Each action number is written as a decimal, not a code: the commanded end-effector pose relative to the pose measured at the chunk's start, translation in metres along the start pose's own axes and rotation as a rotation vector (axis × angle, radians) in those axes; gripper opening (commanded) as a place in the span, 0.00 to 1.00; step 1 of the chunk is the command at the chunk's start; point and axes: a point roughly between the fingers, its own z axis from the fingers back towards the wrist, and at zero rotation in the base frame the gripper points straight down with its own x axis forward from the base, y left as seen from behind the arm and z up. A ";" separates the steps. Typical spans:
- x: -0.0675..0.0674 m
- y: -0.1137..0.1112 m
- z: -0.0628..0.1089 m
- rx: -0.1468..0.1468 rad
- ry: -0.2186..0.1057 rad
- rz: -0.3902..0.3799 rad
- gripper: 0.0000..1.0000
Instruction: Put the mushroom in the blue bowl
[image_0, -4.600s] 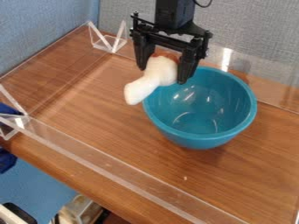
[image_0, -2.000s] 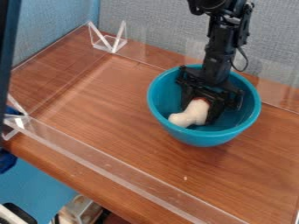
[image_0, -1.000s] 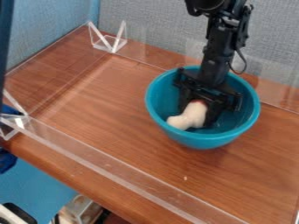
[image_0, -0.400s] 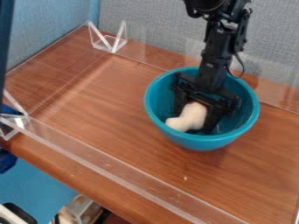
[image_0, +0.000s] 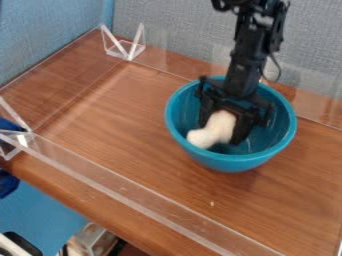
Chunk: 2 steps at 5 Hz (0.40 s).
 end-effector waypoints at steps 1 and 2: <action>0.004 0.005 0.050 -0.008 -0.136 0.007 0.00; 0.009 0.005 0.044 -0.014 -0.126 0.009 0.00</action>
